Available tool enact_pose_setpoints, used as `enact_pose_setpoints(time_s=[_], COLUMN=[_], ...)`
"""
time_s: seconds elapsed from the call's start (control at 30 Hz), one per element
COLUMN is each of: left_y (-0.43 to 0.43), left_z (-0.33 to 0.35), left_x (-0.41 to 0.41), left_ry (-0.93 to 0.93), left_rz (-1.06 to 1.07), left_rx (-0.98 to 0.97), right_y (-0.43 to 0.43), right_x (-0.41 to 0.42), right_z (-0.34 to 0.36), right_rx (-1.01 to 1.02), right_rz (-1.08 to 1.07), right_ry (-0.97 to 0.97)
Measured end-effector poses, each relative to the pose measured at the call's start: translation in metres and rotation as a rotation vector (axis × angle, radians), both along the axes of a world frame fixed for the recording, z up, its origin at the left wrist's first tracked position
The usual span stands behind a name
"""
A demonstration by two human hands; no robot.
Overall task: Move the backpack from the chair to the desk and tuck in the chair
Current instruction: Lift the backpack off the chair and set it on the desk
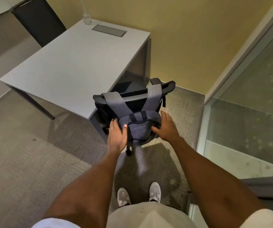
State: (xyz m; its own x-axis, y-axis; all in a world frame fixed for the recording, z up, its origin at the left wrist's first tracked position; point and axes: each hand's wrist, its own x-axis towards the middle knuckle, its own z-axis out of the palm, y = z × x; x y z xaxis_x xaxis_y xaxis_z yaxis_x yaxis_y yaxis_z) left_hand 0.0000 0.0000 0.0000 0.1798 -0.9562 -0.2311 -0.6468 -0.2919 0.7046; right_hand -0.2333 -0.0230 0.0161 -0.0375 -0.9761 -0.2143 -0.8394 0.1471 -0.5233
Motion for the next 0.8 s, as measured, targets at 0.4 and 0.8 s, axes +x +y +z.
enact_pose_setpoints(time_s=[0.4, 0.8], left_y=[-0.034, -0.072], left_z=[-0.009, -0.035], left_x=[0.009, 0.014], left_ry=[0.009, 0.193], left_rz=[-0.078, -0.007], left_rx=[0.062, 0.188], right_y=[-0.051, -0.094], right_x=[-0.008, -0.01], right_z=[-0.01, -0.041], right_rx=[0.09, 0.242], right_rz=[0.056, 0.049], right_ry=[-0.128, -0.275])
